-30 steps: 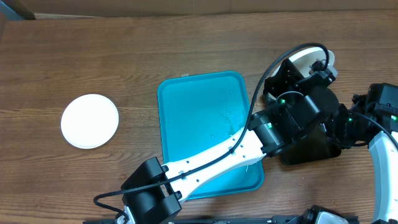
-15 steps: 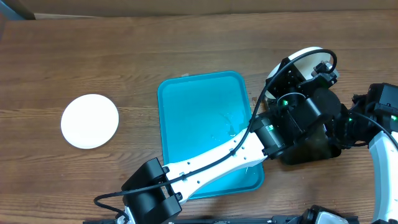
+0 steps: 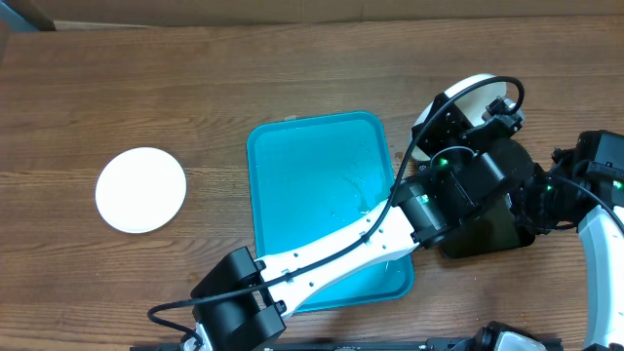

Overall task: Clean dirty plates on tray and stack at the side
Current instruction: 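Carry the white plate left and place it on the plate stack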

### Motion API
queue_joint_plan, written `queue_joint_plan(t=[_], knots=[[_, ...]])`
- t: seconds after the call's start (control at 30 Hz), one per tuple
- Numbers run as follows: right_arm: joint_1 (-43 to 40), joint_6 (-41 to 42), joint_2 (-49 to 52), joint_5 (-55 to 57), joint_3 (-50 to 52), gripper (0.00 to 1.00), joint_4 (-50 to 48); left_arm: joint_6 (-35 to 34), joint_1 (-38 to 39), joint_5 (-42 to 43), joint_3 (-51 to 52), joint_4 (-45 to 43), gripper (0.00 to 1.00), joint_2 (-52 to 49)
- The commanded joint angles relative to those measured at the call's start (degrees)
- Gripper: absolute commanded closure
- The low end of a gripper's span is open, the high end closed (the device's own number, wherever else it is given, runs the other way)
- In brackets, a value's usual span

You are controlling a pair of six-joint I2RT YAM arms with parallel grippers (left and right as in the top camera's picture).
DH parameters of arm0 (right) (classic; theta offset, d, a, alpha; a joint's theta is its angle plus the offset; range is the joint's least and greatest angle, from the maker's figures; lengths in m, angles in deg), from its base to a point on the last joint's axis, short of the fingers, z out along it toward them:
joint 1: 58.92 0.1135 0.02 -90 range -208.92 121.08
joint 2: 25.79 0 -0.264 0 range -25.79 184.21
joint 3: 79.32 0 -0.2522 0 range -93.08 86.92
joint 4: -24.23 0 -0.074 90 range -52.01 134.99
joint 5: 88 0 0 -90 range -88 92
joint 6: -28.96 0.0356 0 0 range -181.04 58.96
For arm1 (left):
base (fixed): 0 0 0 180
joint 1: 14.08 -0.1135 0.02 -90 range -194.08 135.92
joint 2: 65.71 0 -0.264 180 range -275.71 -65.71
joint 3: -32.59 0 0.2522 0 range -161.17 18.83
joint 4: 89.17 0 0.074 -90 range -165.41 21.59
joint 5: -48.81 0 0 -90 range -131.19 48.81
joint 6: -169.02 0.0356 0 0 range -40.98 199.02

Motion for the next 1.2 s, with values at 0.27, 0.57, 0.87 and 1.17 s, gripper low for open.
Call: queue_joint_plan(t=[0.27, 0.57, 0.87, 1.17], knots=[[-0.17, -0.39, -0.57, 0.31, -1.33, 0.36, 1.01, -9.18, -1.60, 5.20, -1.03, 5.38, 0.96, 0.79], [-0.17, -1.36, -0.57, 0.28, -1.33, 0.36, 1.42, -37.94, -8.44, 11.47, -1.05, 26.93, 0.96, 12.04], [-0.17, -1.49, -0.57, 0.31, -1.33, 0.36, 1.33, -53.18, -42.36, 50.18, -1.01, 57.77, 0.95, 22.99], [-0.17, -1.46, -0.57, 0.28, -1.33, 0.36, 1.07, -45.31, -82.44, 66.90, 9.60, 60.87, 0.95, 22.16]])
